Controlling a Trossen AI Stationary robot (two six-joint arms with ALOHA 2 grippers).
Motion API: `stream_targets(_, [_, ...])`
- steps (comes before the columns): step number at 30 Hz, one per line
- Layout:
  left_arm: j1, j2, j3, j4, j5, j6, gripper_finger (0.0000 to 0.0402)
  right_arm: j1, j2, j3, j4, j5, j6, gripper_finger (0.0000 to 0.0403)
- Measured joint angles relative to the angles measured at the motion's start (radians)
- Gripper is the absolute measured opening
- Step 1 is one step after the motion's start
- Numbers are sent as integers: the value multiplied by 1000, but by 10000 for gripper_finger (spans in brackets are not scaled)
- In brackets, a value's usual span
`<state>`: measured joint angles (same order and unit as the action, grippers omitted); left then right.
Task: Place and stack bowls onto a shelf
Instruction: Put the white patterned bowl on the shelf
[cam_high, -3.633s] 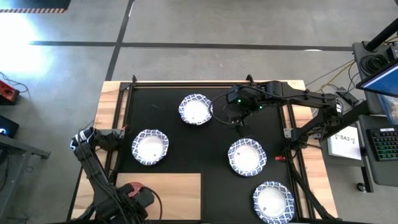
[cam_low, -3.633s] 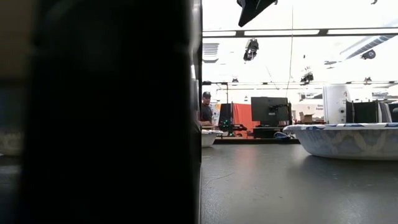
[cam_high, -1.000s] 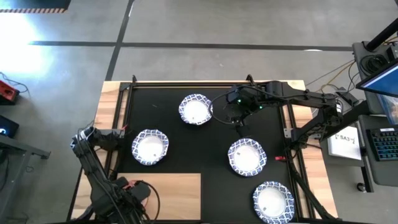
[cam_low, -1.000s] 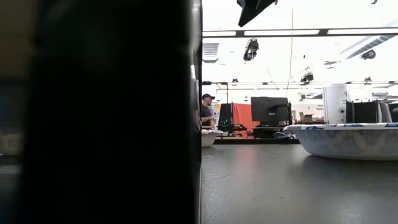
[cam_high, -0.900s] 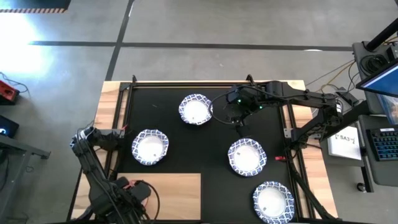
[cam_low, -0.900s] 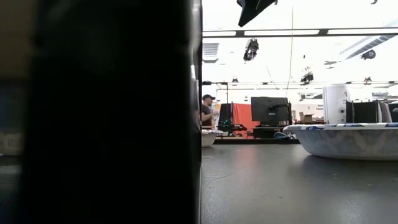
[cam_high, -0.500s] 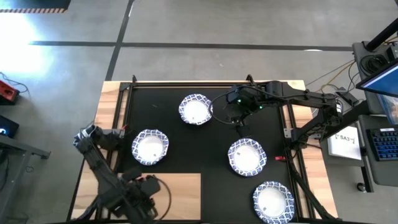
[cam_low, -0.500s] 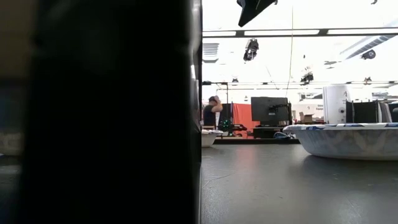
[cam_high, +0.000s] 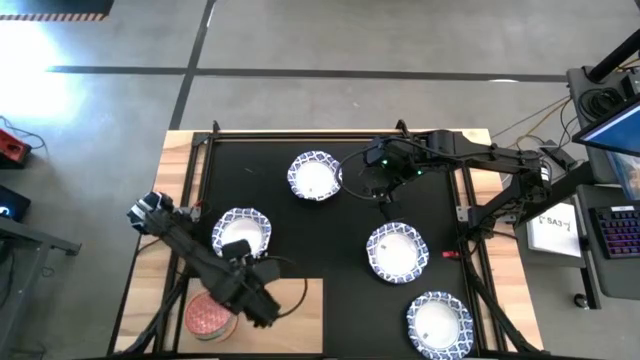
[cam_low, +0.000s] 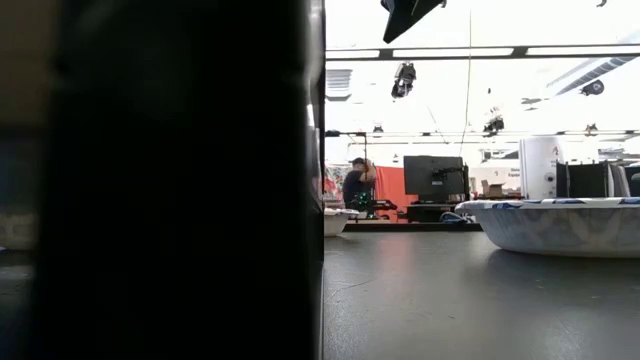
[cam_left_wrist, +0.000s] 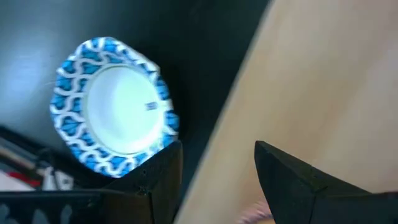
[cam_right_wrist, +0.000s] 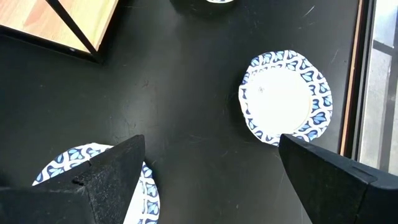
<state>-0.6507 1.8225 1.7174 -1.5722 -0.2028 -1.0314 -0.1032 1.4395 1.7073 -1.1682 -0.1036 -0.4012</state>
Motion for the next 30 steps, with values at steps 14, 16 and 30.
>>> stream_targets(14, [123,-62,-316,247,-24,195,155,0,0,0,0,0,-1,359])
stream_targets(16, [141,-97,-370,300,-24,211,155,0,0,0,0,0,0,359])
stream_targets(30, [245,-341,-728,647,-15,163,155,0,0,0,1,0,0,359])
